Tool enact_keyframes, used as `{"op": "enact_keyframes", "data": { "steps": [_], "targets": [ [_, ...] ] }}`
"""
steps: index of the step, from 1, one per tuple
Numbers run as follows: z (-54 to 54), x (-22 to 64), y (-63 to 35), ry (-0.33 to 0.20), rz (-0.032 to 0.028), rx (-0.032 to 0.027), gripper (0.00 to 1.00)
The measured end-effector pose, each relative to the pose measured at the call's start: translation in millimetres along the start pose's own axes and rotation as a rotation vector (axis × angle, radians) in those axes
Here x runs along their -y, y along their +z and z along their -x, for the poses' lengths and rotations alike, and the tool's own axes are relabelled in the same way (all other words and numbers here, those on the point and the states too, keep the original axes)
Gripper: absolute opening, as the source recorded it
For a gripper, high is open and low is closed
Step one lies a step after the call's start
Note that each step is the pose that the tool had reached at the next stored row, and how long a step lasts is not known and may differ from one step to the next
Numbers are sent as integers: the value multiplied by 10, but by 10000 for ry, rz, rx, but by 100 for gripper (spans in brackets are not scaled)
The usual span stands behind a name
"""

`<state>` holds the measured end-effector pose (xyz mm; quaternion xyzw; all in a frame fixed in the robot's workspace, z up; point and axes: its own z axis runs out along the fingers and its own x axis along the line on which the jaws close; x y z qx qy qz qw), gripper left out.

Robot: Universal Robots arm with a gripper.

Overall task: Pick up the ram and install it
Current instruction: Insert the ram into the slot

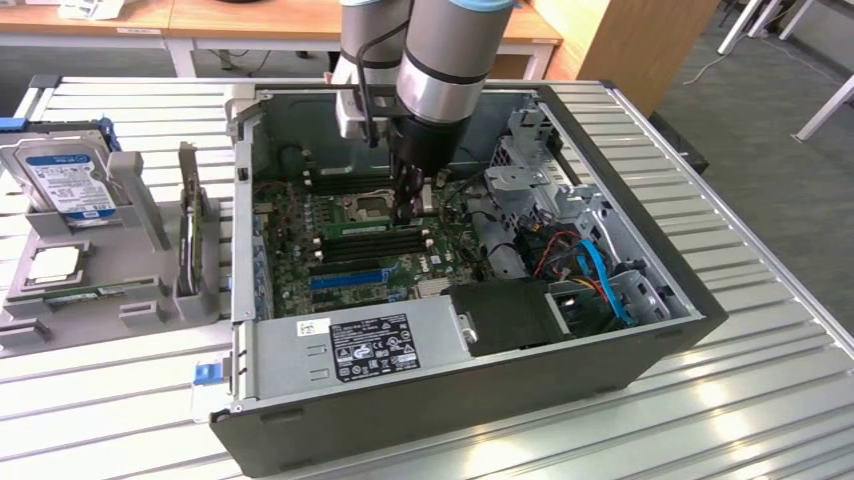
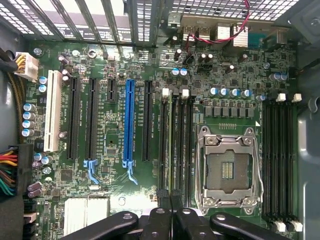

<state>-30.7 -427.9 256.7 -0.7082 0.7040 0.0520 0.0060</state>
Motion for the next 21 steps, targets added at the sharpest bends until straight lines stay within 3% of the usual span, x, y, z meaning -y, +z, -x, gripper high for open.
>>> {"op": "enact_keyframes", "data": {
  "steps": [16,21],
  "targets": [
    [-15,10,159,0,1,-2,12],
    [-16,11,165,1,1,-3,12]
  ]
}}
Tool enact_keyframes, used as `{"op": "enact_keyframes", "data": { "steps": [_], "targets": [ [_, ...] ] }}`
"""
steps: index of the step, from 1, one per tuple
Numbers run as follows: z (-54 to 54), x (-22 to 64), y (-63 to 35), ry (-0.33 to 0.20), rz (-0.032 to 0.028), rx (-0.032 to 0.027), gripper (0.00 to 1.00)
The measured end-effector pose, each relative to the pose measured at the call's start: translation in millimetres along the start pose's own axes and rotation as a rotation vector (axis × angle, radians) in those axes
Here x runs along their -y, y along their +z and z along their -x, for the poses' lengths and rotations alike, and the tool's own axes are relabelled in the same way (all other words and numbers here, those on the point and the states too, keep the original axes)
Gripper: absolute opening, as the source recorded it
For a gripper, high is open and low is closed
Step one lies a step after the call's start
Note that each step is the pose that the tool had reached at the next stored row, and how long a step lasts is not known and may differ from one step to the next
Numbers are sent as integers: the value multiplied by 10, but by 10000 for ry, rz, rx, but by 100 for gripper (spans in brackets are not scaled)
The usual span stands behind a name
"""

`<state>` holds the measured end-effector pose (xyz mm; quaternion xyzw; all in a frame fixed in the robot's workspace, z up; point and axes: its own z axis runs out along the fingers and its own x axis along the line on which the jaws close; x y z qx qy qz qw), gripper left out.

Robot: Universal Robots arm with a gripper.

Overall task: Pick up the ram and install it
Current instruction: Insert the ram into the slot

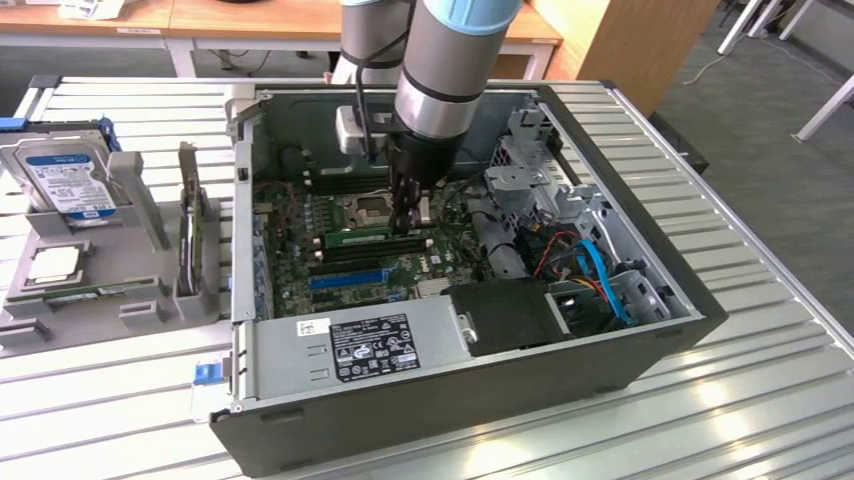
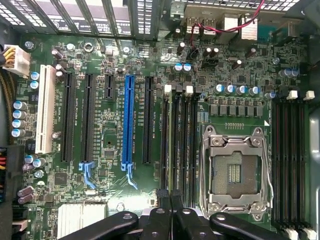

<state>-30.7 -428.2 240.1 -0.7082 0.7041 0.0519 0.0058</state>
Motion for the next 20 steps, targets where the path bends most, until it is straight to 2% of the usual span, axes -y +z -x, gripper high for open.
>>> {"op": "enact_keyframes", "data": {
  "steps": [9,20],
  "targets": [
    [0,-15,6,-1,0,1,12],
    [-6,-11,72,-1,0,1,12]
  ]
}}
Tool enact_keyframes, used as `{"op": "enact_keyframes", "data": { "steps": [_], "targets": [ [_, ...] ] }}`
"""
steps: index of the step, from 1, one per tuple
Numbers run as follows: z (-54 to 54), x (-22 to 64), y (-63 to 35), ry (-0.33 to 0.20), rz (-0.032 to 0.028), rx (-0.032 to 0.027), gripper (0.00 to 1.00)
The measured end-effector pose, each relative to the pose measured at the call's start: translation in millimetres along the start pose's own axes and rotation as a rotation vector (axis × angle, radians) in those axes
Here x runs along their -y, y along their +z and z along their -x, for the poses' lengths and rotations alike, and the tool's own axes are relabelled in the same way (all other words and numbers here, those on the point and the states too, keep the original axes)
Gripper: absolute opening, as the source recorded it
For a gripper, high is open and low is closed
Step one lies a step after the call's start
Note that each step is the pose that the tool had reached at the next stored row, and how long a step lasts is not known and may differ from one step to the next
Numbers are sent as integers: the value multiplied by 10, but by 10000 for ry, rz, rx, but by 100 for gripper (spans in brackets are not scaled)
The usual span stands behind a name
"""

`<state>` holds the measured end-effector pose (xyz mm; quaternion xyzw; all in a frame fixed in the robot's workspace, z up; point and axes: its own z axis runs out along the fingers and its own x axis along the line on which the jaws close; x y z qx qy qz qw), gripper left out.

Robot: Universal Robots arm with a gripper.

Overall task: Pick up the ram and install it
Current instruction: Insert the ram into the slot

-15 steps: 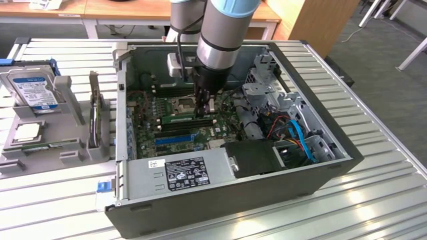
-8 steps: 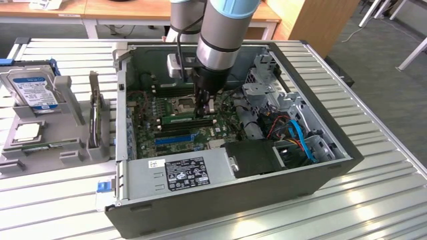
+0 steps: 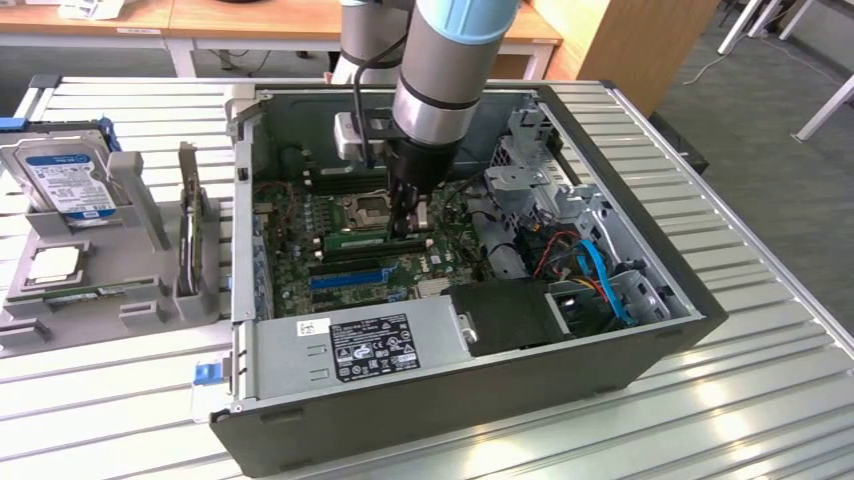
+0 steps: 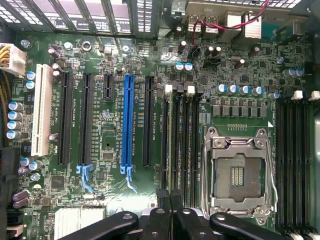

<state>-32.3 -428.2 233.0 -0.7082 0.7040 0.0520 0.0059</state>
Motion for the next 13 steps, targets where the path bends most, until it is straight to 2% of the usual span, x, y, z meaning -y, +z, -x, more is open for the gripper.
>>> {"op": "enact_keyframes", "data": {
  "steps": [13],
  "targets": [
    [-11,1,14,0,0,0,12]
  ]
}}
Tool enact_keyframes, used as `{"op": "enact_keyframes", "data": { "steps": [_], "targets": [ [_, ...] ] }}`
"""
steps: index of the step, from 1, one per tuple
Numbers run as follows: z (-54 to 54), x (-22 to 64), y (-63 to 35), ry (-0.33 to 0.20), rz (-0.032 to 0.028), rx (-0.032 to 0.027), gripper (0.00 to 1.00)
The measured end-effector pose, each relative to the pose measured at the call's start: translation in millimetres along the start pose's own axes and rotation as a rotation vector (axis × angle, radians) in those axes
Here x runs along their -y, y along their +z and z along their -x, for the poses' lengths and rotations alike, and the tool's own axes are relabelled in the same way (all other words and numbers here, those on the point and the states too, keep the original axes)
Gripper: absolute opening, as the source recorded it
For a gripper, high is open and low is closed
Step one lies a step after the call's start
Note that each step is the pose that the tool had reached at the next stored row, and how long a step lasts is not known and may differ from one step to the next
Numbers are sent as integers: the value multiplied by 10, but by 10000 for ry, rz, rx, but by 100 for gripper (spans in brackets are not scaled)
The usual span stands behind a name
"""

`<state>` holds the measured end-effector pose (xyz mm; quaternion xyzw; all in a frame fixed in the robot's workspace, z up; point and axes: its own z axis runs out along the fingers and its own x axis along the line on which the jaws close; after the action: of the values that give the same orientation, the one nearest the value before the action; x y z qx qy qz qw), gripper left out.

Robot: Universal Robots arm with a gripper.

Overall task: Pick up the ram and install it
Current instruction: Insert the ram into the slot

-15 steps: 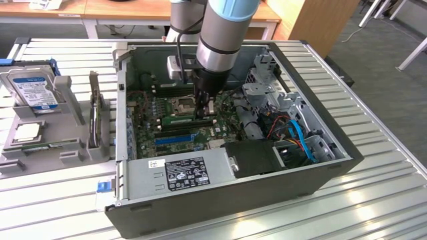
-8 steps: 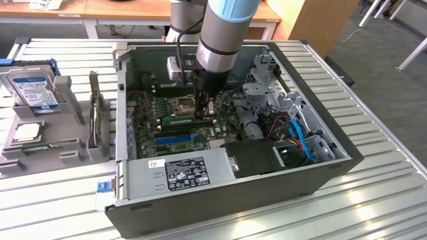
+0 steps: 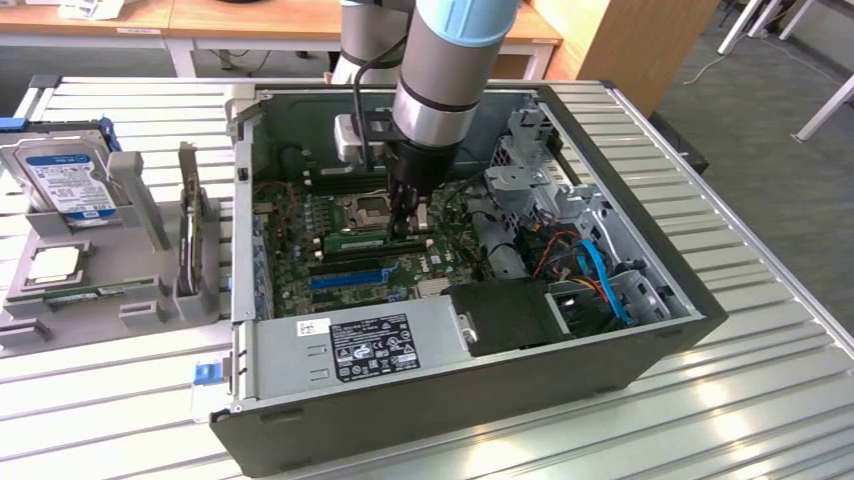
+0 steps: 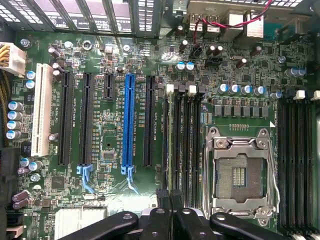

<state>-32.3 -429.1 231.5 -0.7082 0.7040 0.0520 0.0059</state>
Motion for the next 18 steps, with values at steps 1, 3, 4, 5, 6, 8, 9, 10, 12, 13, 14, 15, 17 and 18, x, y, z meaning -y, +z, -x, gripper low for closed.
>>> {"op": "enact_keyframes", "data": {
  "steps": [1,3,4,5,6,8,9,10,12,13,14,15,17,18],
  "targets": [
    [0,0,1,0,0,1,12],
    [-1,0,7,0,-1,0,12],
    [-1,0,10,0,0,-1,12],
    [-1,1,13,0,0,-1,12],
    [-1,1,15,-1,1,-1,12],
    [-2,1,17,0,0,-2,12],
    [-2,1,18,0,1,-2,12],
    [-2,1,19,0,0,-1,12],
    [-2,1,19,0,0,-1,12],
    [-2,1,20,0,0,0,12],
    [-2,1,21,0,0,0,12],
    [-2,1,23,0,0,1,12],
    [-2,2,27,0,0,0,12],
    [-3,2,30,0,0,-1,12]
  ]
}}
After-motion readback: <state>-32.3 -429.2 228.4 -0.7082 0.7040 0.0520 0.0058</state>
